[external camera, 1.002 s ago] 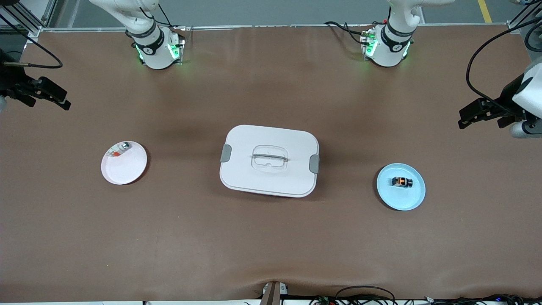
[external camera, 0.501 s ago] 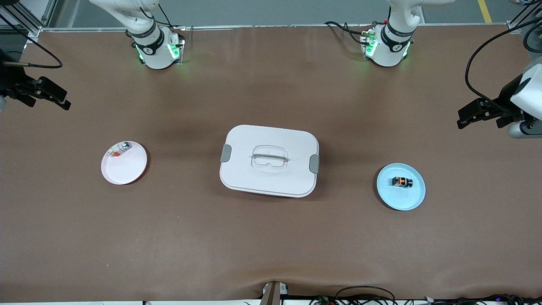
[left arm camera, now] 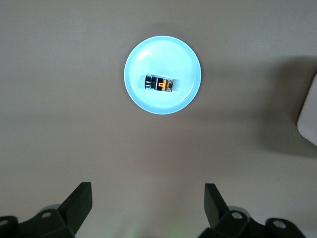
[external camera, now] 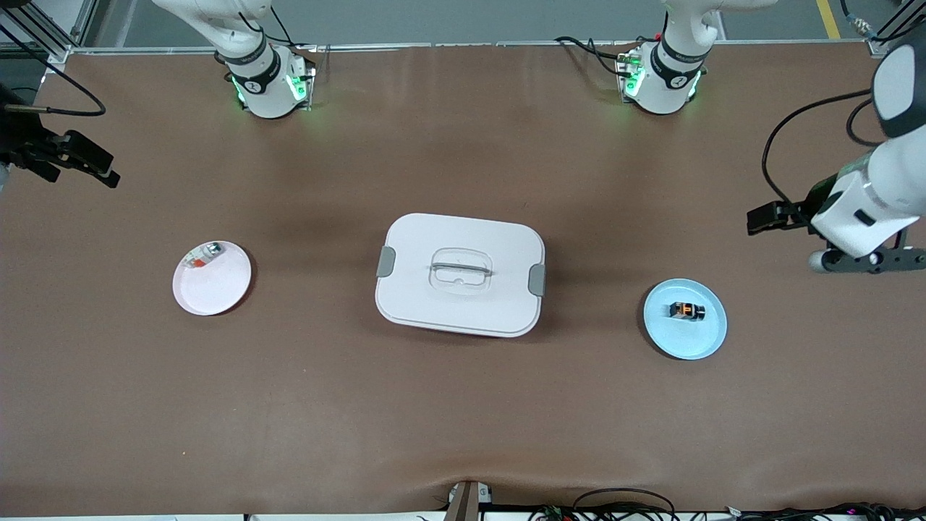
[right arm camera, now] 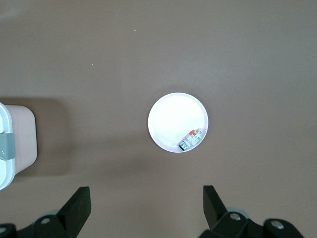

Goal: Transfer orange switch to right arm and place
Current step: 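Reach the left gripper down to the orange switch on the blue plate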

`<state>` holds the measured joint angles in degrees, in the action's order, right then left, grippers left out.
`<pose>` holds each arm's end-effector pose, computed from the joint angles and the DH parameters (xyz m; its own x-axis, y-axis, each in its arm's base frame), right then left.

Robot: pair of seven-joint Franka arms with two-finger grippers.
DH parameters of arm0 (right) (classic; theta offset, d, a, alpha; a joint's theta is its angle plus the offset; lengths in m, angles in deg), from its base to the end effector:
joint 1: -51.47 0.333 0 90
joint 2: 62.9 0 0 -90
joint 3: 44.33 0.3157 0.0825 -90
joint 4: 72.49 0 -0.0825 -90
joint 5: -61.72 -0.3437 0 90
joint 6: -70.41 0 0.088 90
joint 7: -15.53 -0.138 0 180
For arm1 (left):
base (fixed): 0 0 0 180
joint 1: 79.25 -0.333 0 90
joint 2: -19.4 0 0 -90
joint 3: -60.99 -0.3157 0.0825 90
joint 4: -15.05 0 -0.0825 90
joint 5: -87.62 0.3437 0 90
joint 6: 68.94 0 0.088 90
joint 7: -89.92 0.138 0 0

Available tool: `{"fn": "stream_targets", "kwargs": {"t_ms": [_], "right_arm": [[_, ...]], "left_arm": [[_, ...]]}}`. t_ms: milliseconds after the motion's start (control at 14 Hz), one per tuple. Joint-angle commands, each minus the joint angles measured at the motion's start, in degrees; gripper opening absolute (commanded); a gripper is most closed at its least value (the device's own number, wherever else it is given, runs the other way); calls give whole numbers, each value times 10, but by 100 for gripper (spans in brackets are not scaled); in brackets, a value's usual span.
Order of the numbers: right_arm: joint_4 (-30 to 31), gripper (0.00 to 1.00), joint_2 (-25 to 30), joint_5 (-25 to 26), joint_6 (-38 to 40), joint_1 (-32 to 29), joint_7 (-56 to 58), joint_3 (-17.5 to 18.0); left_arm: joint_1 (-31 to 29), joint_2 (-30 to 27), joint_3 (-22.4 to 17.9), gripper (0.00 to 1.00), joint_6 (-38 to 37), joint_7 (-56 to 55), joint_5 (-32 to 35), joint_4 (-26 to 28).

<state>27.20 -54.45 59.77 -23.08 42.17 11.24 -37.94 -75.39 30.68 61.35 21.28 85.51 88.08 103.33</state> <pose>0.4740 -0.0158 0.5975 0.9911 -0.1279 0.0369 -0.1272 -0.9917 -0.0205 0.5583 -0.0398 0.5003 0.9869 0.0042 -0.1613 0.0011 -0.9998 -0.0191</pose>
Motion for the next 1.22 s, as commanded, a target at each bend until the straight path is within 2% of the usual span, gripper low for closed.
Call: {"fn": "stream_targets", "kwargs": {"t_ms": [0, 358, 573, 931, 1146], "right_arm": [[-1, 100, 5, -7, 9, -2, -8, 0], [2, 100, 5, -6, 14, -1, -8, 0], [2, 100, 4, -6, 14, -1, -7, 0], [2, 100, 4, -6, 14, -1, -8, 0], [2, 100, 4, -7, 14, -1, -8, 0]], "left_arm": [[0, 32, -1, 100, 33, 12, -5, 6], [-3, 40, -1, 100, 181, 46, -2, 107], [-5, 63, -1, 100, 262, 77, -1, 148], [-10, 123, -2, 100, 336, 134, 1, 158], [-7, 135, -2, 100, 380, 136, 1, 176]]}}
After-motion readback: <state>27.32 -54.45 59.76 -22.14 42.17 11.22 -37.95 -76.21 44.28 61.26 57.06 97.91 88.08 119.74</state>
